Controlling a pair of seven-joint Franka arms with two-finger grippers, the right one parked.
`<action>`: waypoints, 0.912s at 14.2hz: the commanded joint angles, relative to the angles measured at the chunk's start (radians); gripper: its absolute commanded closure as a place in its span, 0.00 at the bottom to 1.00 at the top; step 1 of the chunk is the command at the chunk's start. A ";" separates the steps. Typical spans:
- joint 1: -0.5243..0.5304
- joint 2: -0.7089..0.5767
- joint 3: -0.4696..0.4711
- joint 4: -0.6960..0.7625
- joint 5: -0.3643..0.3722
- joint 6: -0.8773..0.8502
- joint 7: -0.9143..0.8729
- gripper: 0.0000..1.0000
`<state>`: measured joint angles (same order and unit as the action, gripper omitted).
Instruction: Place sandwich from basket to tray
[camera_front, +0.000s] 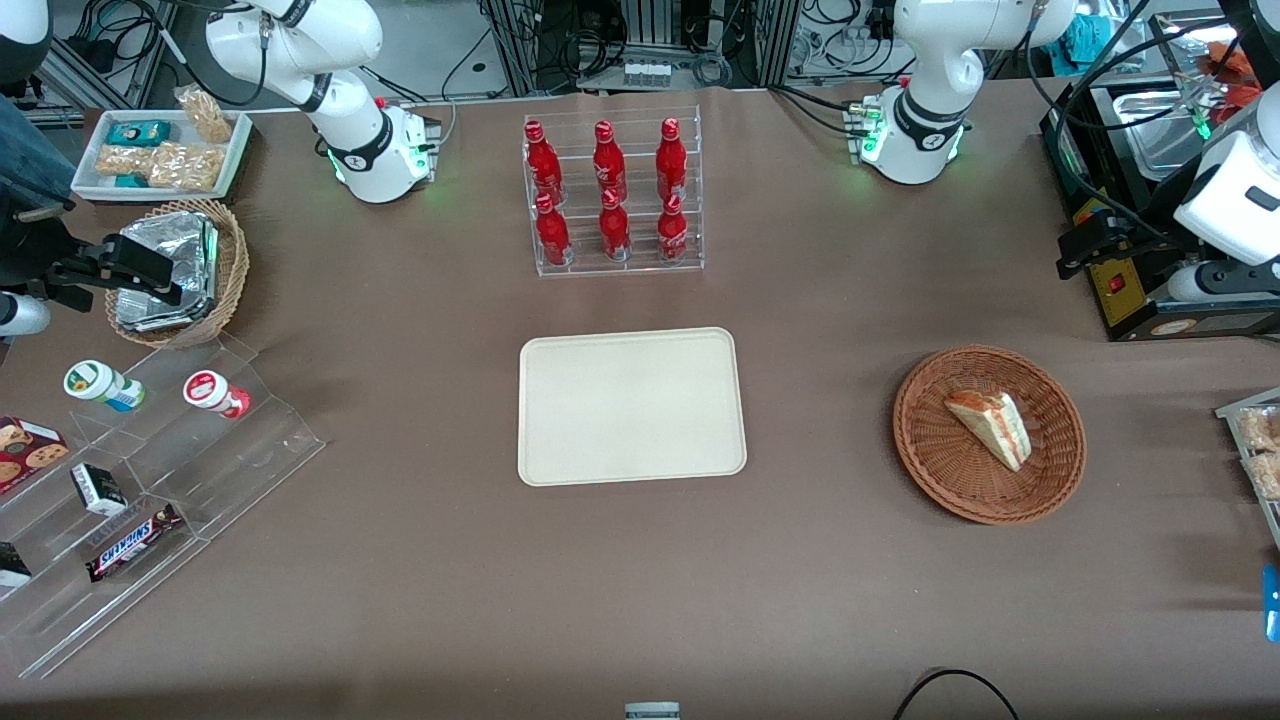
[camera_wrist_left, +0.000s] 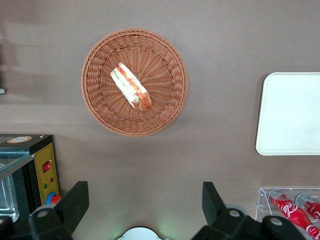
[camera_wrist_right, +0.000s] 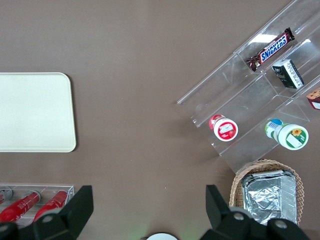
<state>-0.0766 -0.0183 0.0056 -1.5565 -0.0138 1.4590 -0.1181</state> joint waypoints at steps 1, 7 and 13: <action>-0.014 -0.006 0.011 0.001 -0.006 -0.008 0.030 0.00; -0.014 -0.005 0.011 -0.020 -0.005 -0.002 0.032 0.00; -0.015 -0.003 0.010 -0.031 -0.002 0.006 0.031 0.00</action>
<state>-0.0774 -0.0142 0.0053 -1.5821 -0.0138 1.4585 -0.1000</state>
